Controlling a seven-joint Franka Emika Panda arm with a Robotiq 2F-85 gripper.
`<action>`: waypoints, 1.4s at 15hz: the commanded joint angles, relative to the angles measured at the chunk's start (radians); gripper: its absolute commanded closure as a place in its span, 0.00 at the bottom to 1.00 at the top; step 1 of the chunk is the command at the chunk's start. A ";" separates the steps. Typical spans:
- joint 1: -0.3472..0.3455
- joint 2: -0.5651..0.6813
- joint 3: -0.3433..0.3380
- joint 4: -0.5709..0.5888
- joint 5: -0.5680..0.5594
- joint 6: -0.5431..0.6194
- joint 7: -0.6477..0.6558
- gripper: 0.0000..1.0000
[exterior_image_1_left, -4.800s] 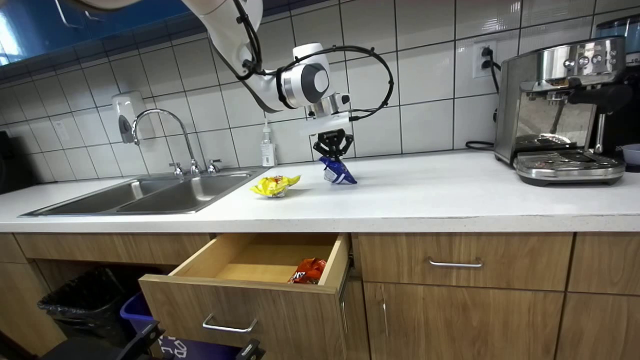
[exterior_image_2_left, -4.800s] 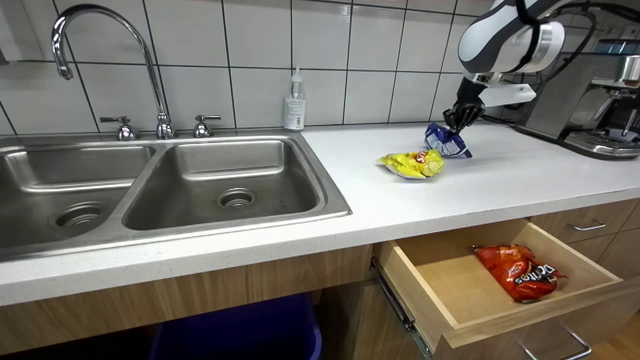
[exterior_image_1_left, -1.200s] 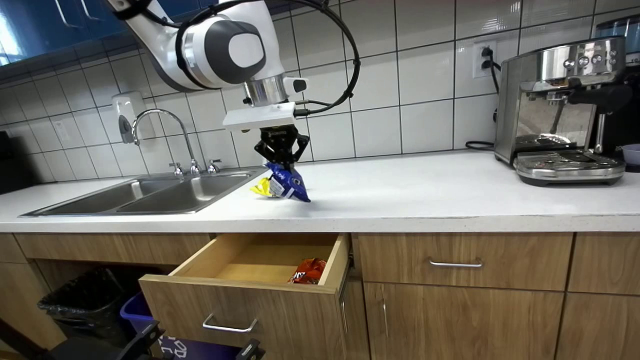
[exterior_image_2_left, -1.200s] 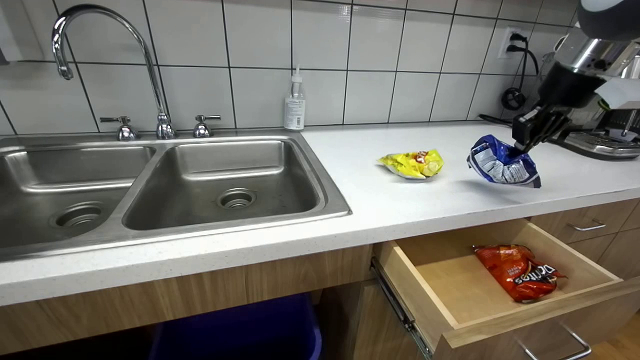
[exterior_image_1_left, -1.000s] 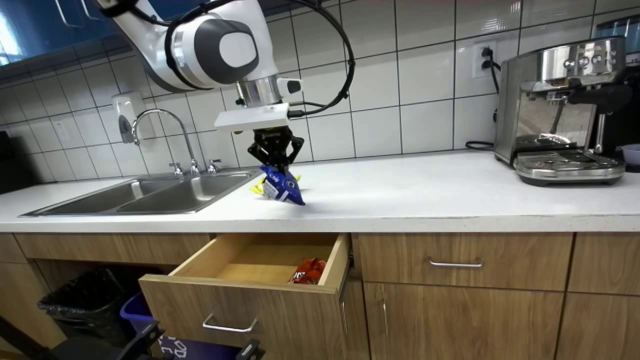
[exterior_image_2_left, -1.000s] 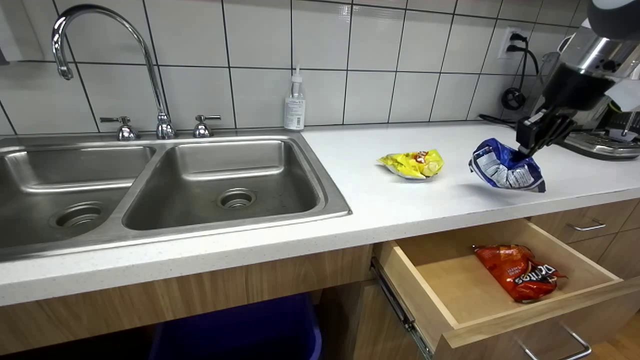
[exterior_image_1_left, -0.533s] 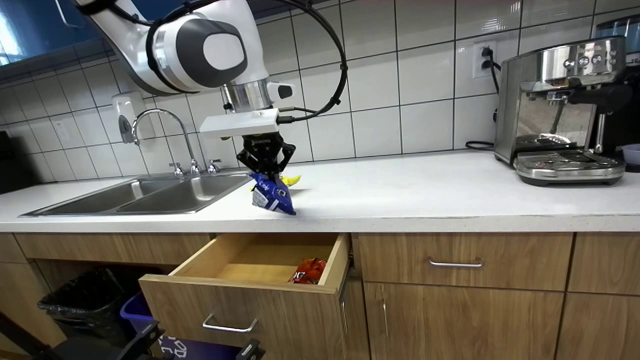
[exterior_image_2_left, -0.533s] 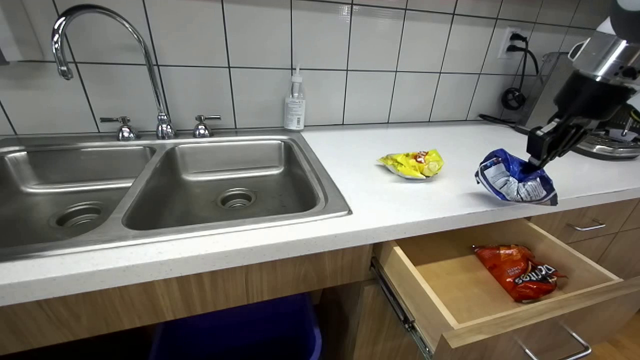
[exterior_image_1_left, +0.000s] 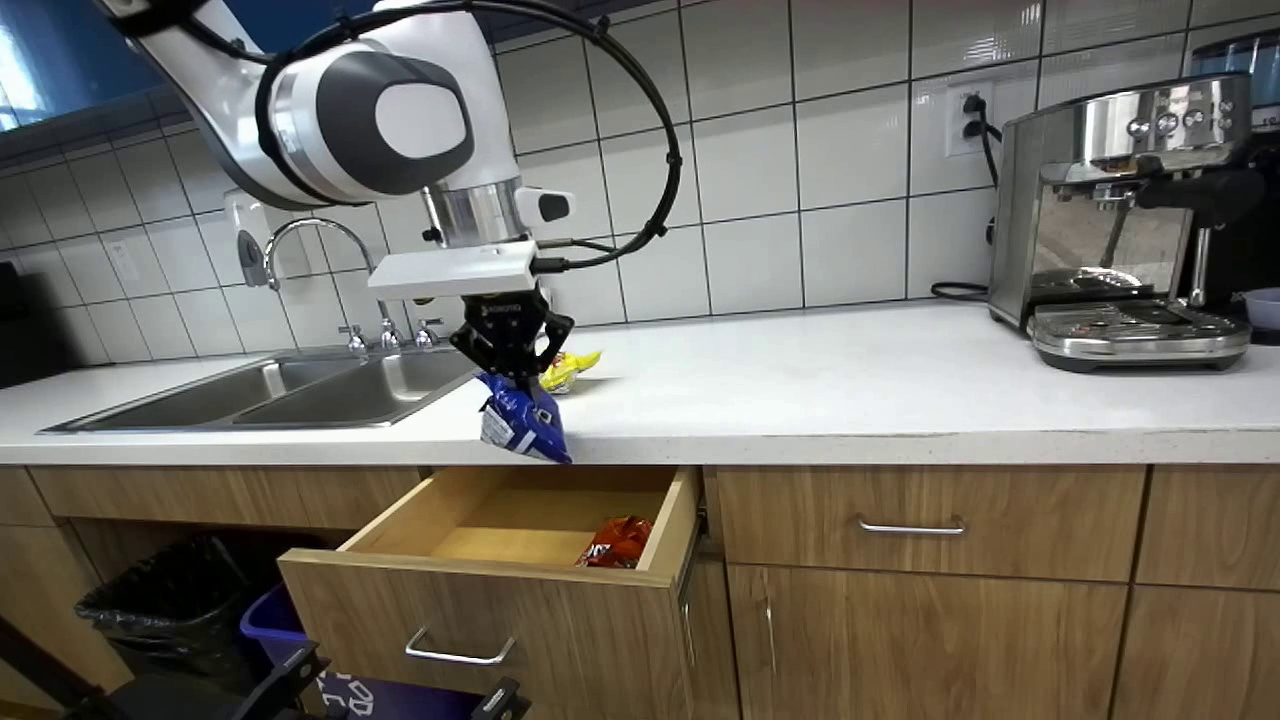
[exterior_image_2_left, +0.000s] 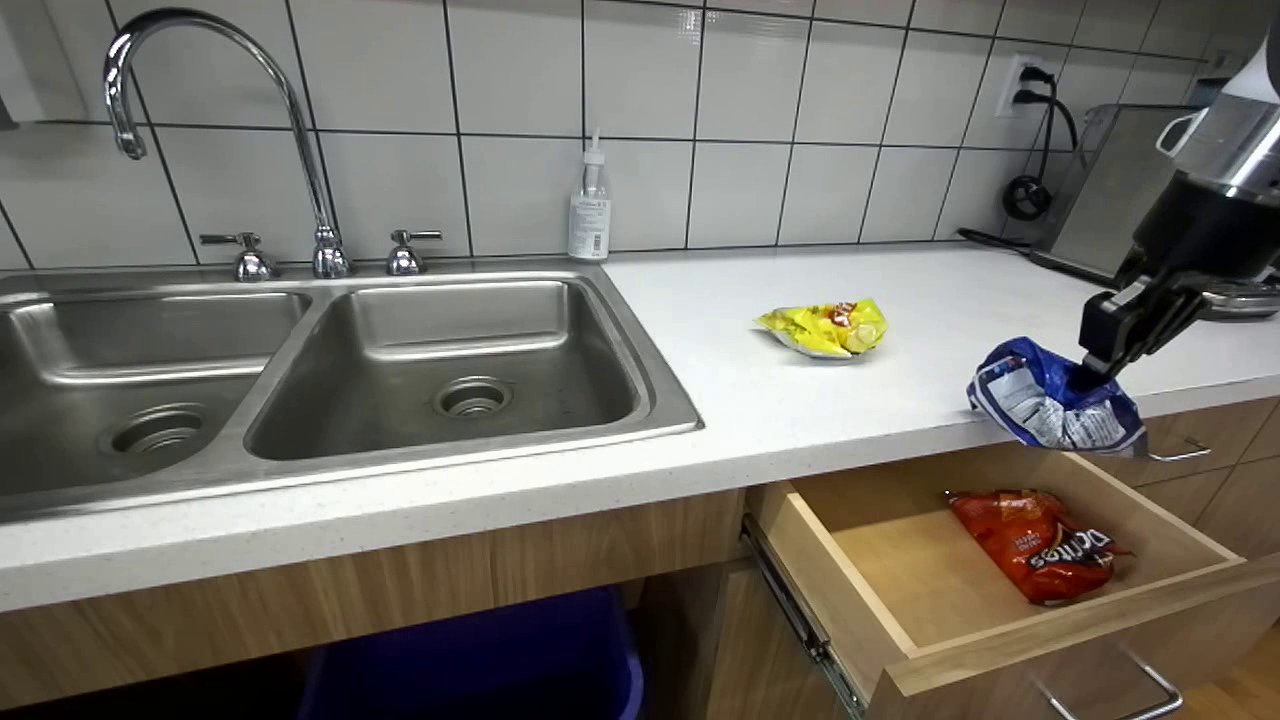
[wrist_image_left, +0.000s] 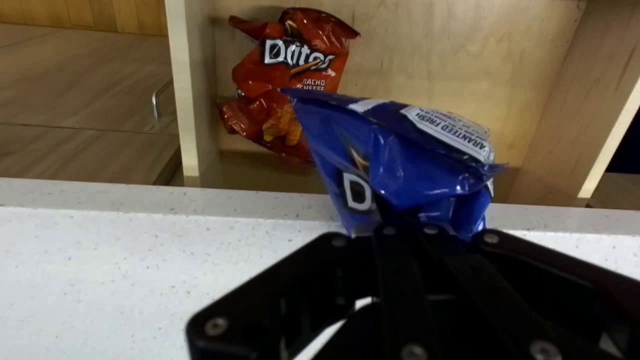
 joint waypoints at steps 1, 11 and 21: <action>0.013 -0.028 -0.017 -0.041 -0.028 0.002 0.002 1.00; -0.004 0.089 -0.006 -0.036 -0.125 0.061 0.065 1.00; -0.008 0.241 -0.004 0.015 -0.241 0.143 0.193 1.00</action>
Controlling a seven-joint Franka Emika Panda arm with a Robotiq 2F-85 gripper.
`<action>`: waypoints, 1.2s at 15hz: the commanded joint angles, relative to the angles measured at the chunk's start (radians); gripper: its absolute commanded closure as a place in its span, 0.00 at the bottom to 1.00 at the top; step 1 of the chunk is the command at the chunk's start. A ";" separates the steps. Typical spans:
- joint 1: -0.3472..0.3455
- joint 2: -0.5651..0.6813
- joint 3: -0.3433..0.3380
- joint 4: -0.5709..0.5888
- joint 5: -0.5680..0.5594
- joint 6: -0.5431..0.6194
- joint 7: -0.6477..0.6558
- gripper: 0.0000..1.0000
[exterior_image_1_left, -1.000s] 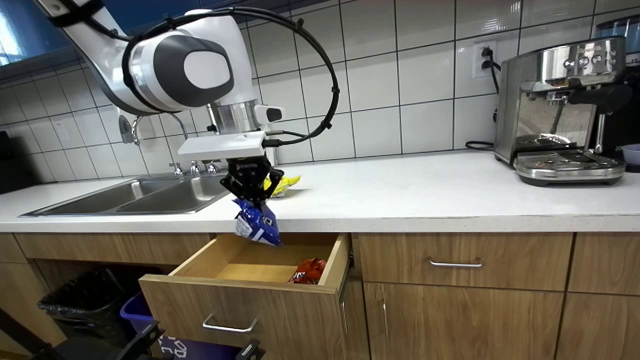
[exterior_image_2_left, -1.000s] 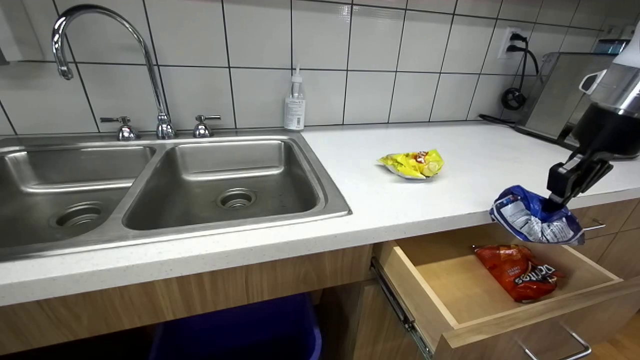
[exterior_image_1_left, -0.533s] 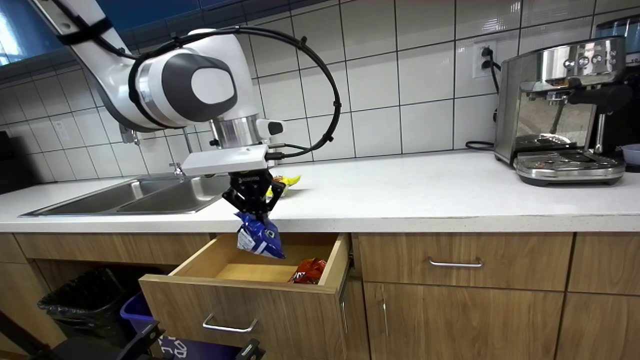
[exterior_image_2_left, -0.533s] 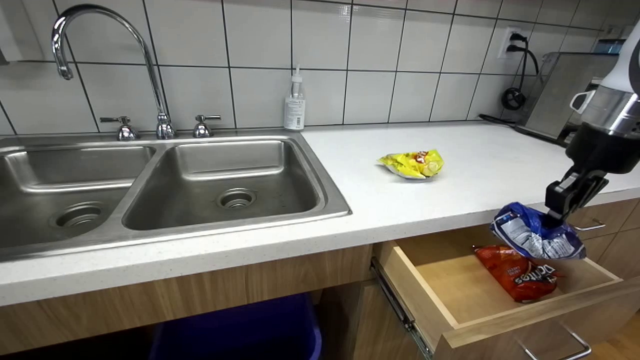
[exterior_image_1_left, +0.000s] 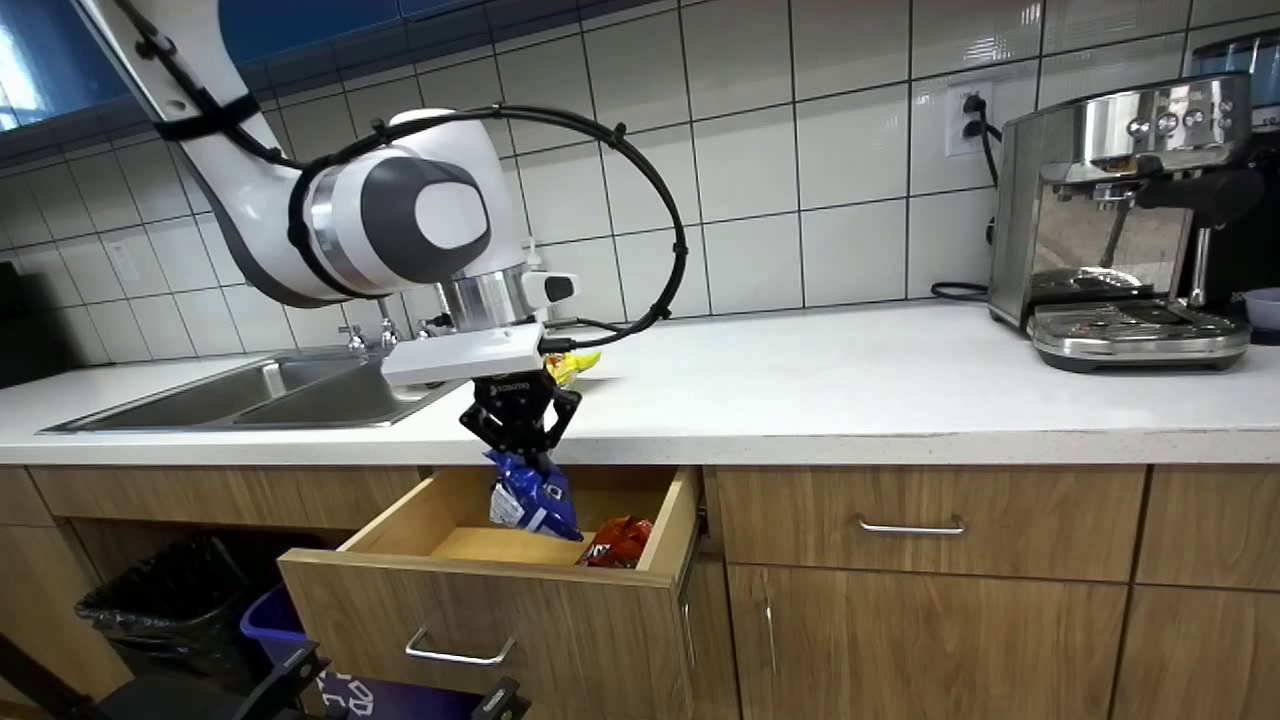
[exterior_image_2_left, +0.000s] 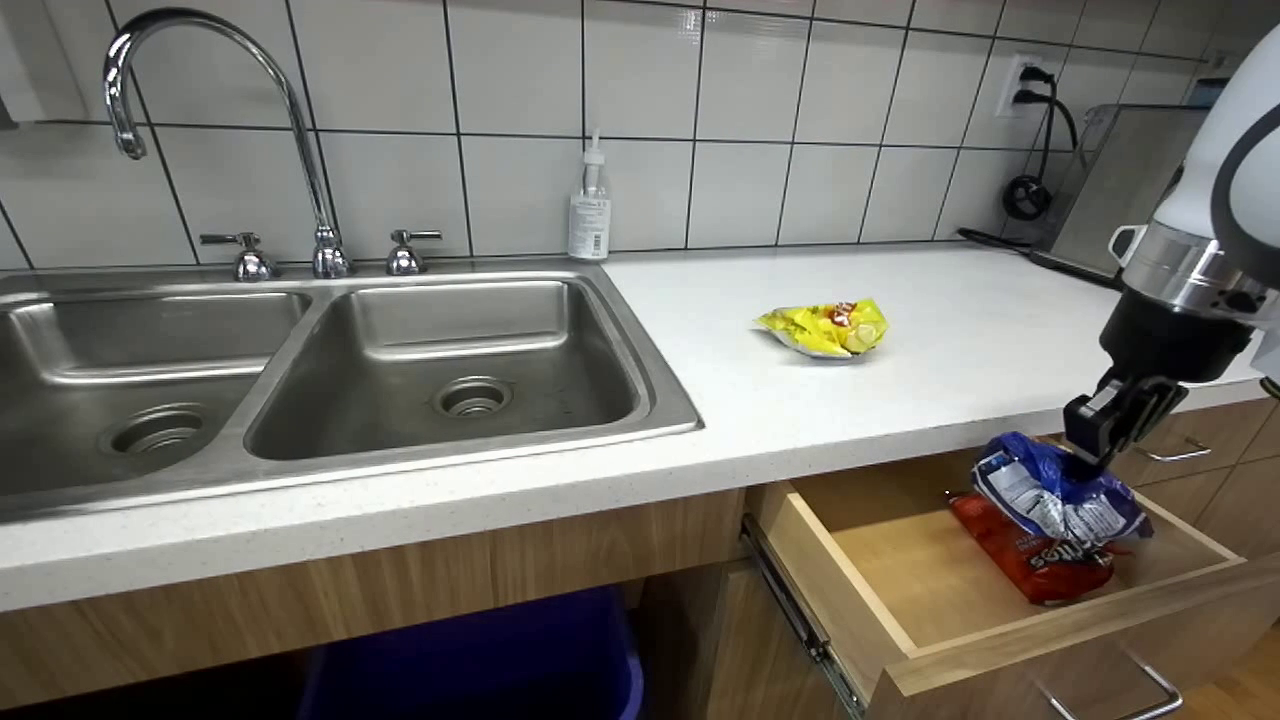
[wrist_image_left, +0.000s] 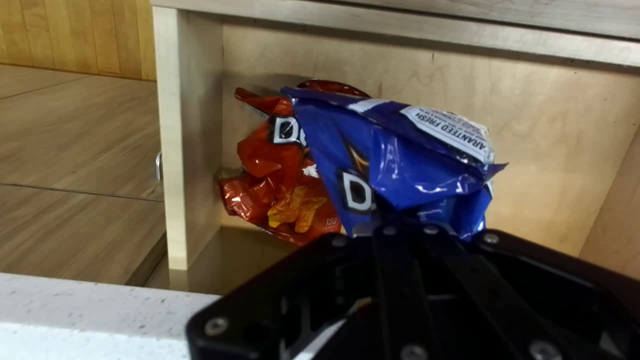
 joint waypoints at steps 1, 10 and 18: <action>-0.007 0.052 -0.001 0.038 -0.058 0.017 0.062 1.00; 0.002 0.106 -0.005 0.076 -0.103 0.015 0.100 0.74; 0.004 0.124 -0.004 0.092 -0.116 0.008 0.114 0.22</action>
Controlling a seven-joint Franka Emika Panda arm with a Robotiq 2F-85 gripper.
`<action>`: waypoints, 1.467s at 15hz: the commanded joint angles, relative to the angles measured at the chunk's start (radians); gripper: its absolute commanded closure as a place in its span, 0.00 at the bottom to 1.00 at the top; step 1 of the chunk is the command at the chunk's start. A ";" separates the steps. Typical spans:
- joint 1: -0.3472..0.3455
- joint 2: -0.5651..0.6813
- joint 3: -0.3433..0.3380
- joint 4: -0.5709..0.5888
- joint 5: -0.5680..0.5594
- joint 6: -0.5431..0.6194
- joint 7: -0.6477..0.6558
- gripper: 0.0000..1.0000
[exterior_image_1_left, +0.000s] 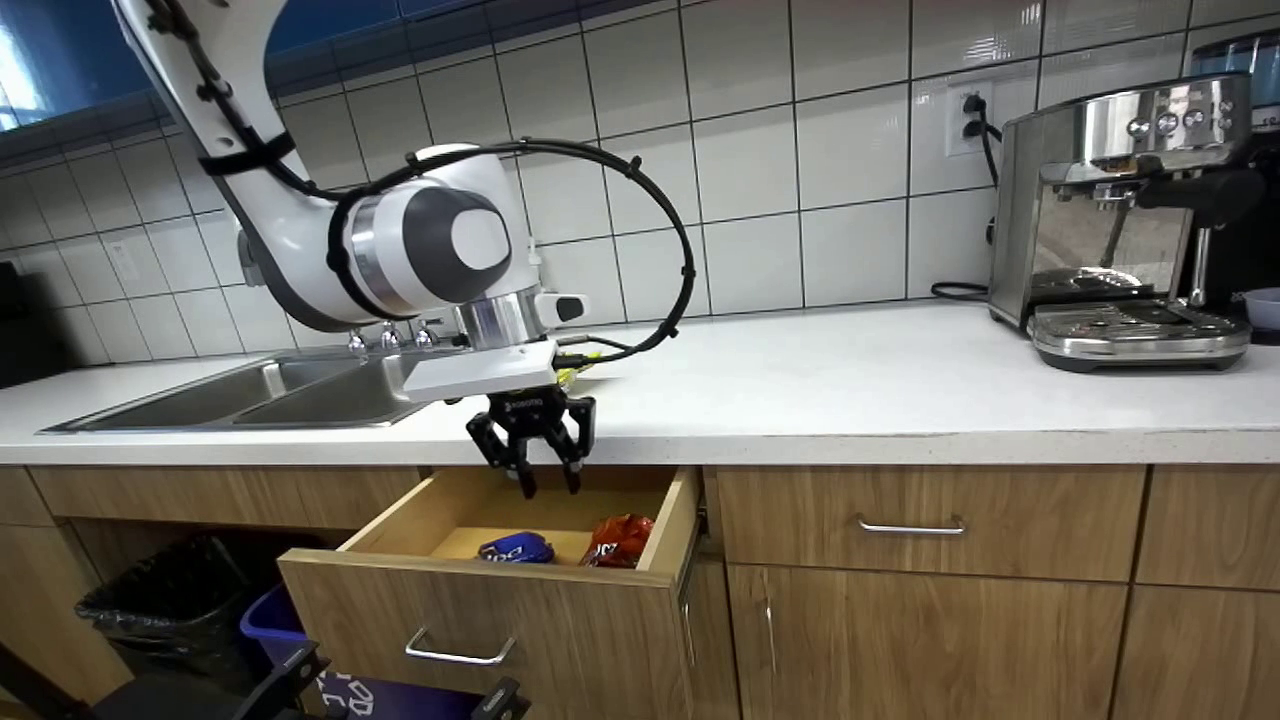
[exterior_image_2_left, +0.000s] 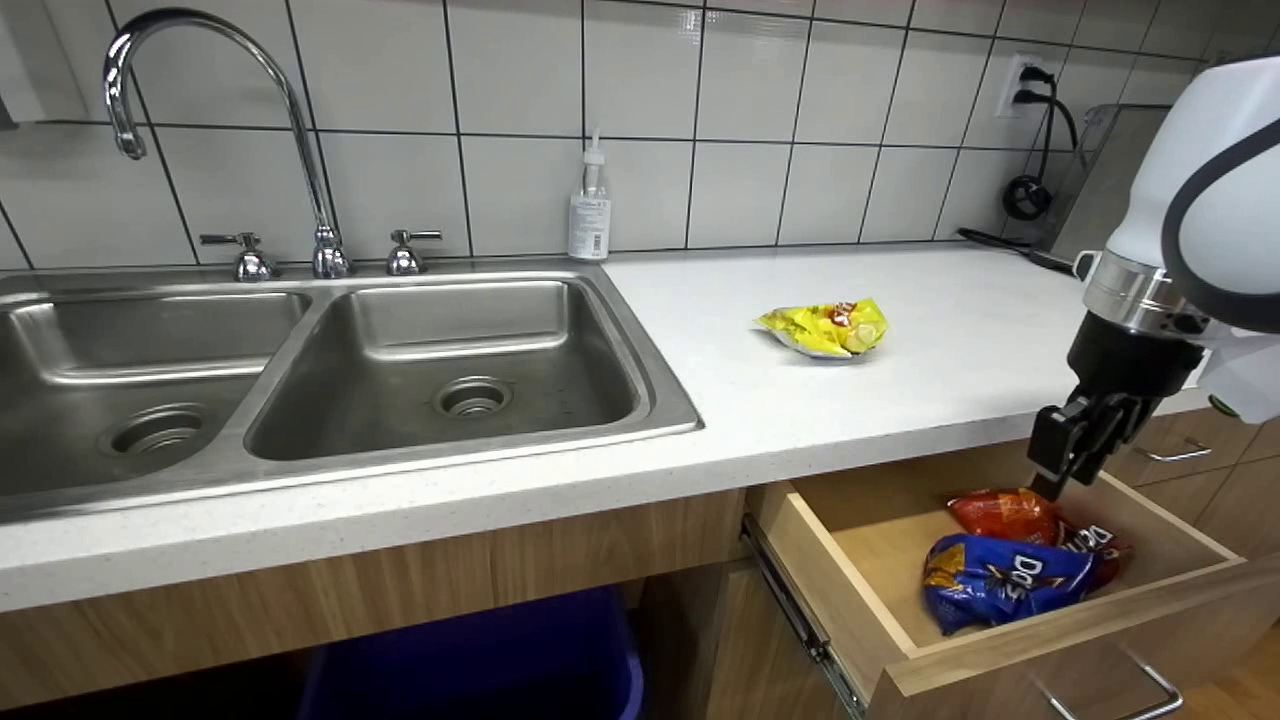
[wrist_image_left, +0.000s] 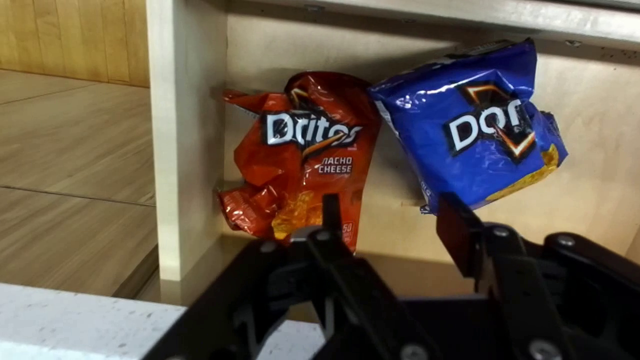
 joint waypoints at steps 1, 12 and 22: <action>0.003 0.009 -0.002 0.019 -0.025 0.001 0.034 0.15; 0.003 -0.097 0.030 0.031 0.019 -0.052 0.003 0.00; 0.019 -0.135 0.049 0.104 0.077 -0.056 -0.013 0.00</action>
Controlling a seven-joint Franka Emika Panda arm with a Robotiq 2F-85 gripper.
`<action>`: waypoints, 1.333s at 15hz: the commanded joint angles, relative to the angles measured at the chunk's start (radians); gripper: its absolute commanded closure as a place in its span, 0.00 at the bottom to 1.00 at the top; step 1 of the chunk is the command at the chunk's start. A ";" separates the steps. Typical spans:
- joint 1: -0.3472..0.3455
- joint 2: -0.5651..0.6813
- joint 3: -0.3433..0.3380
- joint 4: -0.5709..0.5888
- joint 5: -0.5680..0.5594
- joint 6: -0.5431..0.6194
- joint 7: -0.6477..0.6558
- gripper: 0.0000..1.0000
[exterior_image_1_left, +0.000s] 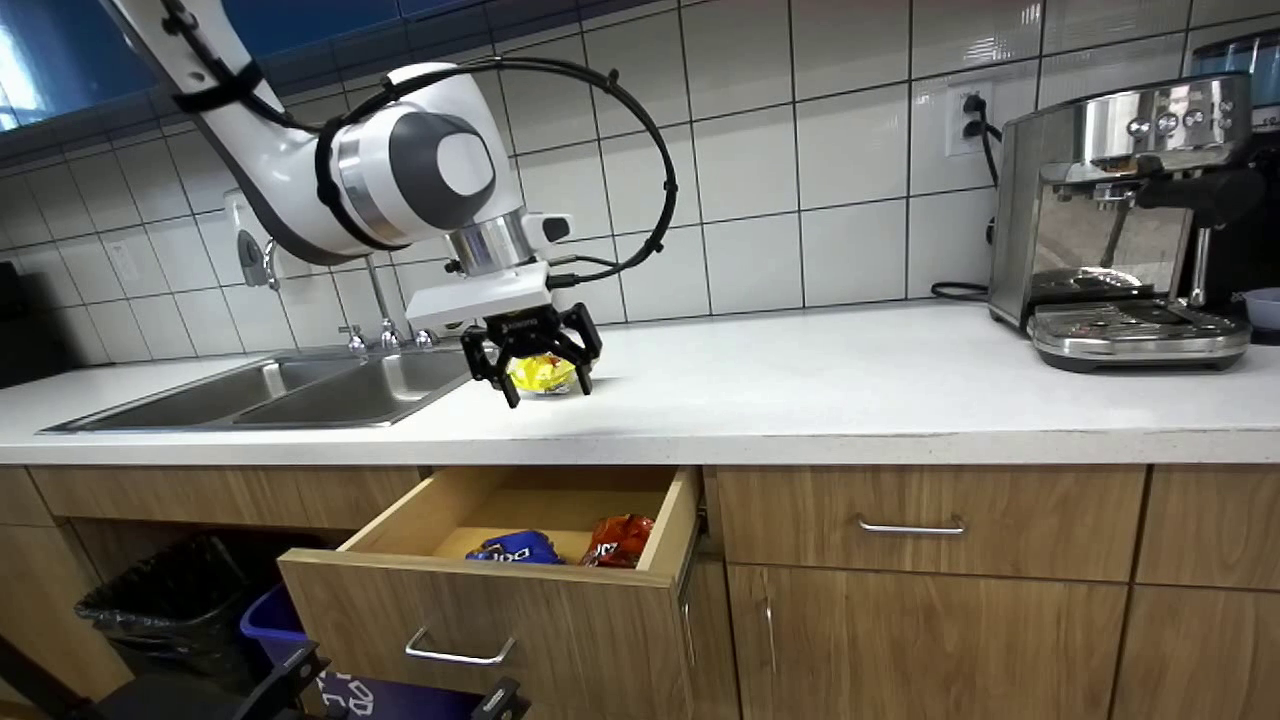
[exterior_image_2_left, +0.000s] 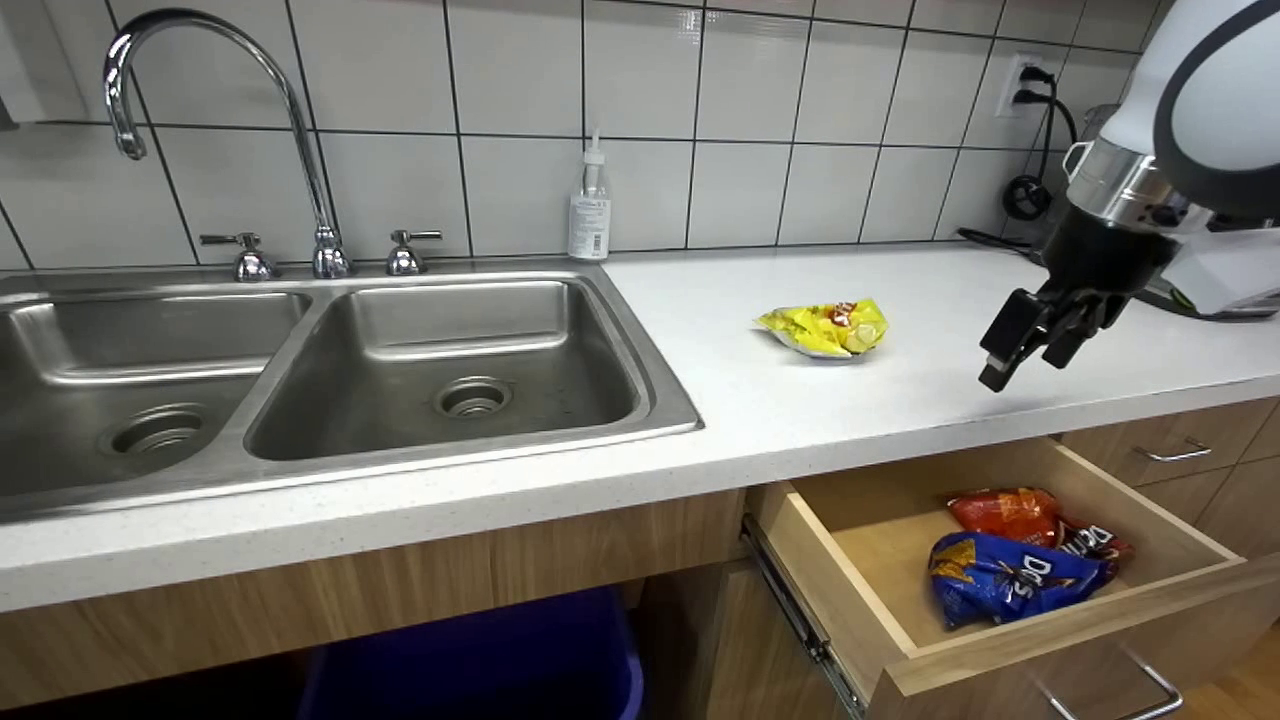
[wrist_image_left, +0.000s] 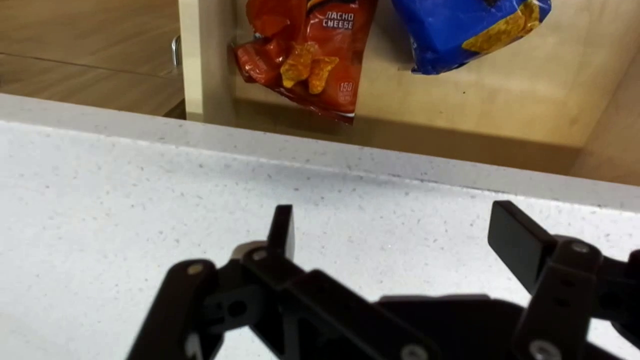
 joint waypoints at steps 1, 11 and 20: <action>0.010 -0.014 0.019 0.049 0.055 -0.047 -0.015 0.00; 0.042 0.045 0.046 0.189 0.057 -0.051 -0.014 0.00; 0.042 0.098 0.075 0.276 0.095 -0.080 -0.097 0.00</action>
